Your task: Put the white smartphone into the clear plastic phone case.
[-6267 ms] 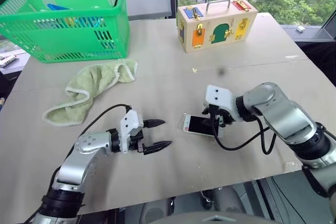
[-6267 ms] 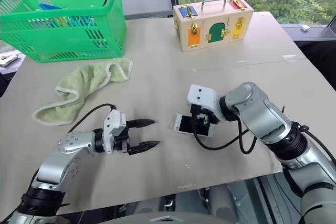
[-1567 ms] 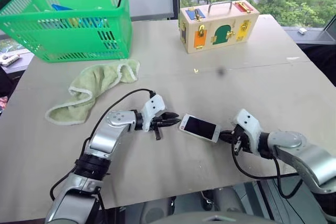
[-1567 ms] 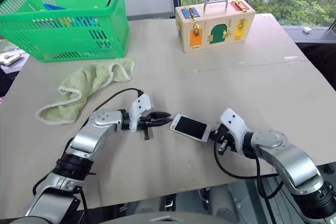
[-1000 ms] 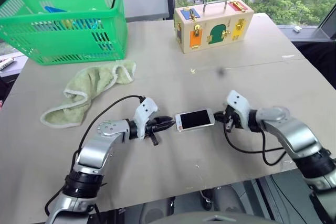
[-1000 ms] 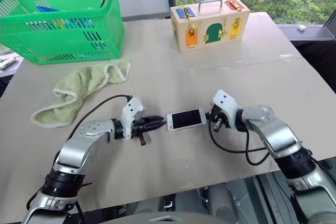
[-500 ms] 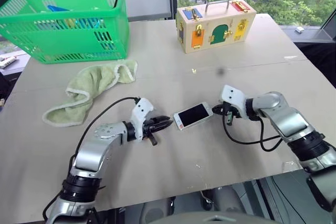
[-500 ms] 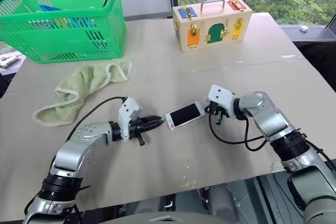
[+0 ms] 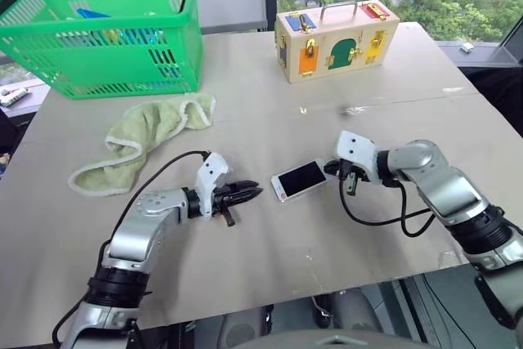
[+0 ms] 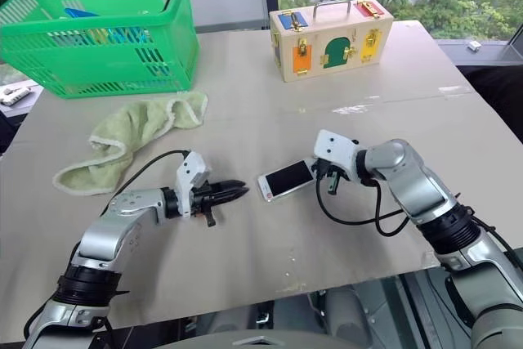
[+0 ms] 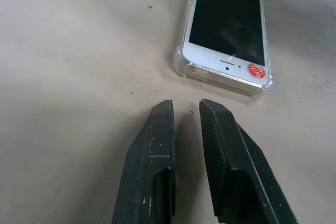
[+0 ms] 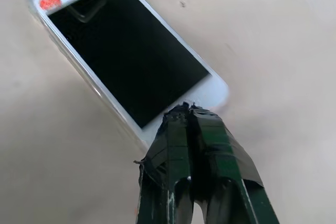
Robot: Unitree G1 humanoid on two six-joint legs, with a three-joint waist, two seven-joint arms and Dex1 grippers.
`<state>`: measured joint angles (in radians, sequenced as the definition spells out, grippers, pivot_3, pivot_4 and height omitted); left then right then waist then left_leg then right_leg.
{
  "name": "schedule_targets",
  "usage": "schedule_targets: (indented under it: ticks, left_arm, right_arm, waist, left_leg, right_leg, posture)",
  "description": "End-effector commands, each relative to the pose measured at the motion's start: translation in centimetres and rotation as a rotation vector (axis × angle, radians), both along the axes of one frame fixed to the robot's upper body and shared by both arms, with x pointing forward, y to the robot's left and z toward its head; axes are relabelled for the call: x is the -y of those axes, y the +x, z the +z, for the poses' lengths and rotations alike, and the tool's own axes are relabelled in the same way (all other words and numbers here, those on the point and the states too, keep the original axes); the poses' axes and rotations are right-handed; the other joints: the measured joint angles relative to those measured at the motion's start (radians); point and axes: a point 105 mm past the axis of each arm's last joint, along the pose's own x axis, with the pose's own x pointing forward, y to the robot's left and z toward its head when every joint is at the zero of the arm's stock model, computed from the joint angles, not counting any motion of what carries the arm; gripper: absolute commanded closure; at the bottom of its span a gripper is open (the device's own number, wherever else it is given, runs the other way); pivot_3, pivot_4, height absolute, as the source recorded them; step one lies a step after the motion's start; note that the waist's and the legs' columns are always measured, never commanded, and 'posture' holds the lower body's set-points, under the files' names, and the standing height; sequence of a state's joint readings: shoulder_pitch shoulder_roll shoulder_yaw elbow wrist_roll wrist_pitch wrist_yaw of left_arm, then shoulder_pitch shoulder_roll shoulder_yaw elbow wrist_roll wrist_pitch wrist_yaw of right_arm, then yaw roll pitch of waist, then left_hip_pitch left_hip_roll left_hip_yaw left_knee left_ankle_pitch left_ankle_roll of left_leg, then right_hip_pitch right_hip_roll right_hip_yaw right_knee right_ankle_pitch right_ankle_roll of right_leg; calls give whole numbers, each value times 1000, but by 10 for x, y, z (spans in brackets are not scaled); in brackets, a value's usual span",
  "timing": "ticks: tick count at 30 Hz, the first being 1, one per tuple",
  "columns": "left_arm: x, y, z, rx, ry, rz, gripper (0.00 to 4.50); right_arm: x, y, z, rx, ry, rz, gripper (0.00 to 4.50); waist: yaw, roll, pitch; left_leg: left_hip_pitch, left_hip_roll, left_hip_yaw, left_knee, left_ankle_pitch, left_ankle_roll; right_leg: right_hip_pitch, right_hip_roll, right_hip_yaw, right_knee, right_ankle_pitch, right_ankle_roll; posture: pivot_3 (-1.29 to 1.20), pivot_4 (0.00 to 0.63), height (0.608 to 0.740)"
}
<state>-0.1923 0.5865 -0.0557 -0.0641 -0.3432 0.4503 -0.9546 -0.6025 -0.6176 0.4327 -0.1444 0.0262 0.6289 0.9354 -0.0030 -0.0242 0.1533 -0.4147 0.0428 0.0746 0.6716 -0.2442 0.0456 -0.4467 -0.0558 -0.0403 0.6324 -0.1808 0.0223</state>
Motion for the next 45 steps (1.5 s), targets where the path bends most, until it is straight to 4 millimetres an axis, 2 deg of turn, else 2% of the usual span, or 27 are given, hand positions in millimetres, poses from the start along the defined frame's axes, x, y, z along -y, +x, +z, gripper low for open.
schedule_targets:
  ticks: [1,6,12,15,19,24,36,39,45]
  left_arm:
    - [10,-2,-16,-39,23,-21,3705]
    - [15,0,-17,-37,20,-33,3705]
    - [20,3,-12,-29,10,-45,3705]
    - [27,-1,-7,-19,-6,-79,3705]
    - [35,-9,-4,-23,-20,-130,3705]
    - [39,-11,-3,-21,-17,-152,3705]
    - [50,-7,0,11,30,-181,3705]
    - [50,-7,0,11,33,-180,3705]
    - [49,-7,1,12,41,-171,3705]
  right_arm:
    - [-15,-6,12,30,19,67,4500]
    - [-16,-6,14,39,20,73,4500]
    - [6,7,30,97,9,-27,4500]
    - [19,11,29,119,-59,-75,4500]
    - [24,12,24,113,-99,-101,4500]
    - [25,10,13,88,-142,-103,4500]
    - [8,-1,8,32,-107,-38,4500]
    - [4,0,11,39,-91,-40,4500]
    - [14,5,21,58,-94,-73,4500]
  waist:
    - [8,0,0]
    - [23,0,0]
    - [27,0,0]
    - [27,0,0]
    - [25,0,0]
    - [20,0,0]
    - [20,0,0]
    - [20,0,0]
    - [21,0,0]
  left_leg:
    - [0,0,0,0,0,0]
    - [0,-1,0,1,0,0]
    - [-1,-2,-1,2,0,1]
    - [-1,-3,-1,3,0,1]
    - [-1,-3,-1,3,0,1]
    - [-2,-3,-1,2,0,1]
    - [-2,-3,-1,2,0,1]
    - [-2,-3,-1,2,0,1]
    - [-2,-3,-1,2,0,1]
  right_leg:
    - [0,0,0,0,0,0]
    - [0,-1,0,0,0,0]
    - [1,-4,-1,0,0,0]
    - [1,-5,-2,1,0,0]
    - [1,-5,-2,1,0,0]
    - [0,-5,-2,0,0,1]
    - [0,-5,-2,0,-1,1]
    - [0,-5,-2,0,-1,1]
    - [0,-5,-2,0,-1,1]
  posture:
    - [0,150,740]
    - [0,150,740]
    - [0,150,740]
    - [0,150,740]
    - [0,150,740]
    - [0,150,740]
    - [0,150,740]
    - [0,150,740]
    - [0,150,740]
